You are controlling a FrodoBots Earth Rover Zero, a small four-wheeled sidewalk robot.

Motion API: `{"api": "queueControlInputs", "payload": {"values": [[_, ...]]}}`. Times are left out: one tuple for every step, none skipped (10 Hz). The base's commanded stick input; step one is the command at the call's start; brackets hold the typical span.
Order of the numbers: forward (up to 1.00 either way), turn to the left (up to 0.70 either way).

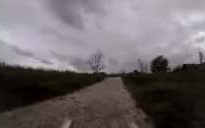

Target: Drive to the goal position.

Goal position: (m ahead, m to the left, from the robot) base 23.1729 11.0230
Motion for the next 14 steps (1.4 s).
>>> {"api": "queueControlInputs", "payload": {"values": [[0.70, 0.00], [0.70, 0.00], [0.70, 0.00], [0.70, 0.00], [0.70, 0.00], [0.70, 0.00], [0.70, 0.00], [0.70, 0.00], [0.70, 0.00], [0.70, 0.00], [0.70, 0.00], [0.70, 0.00], [0.70, 0.00], [0.70, 0.00]]}}
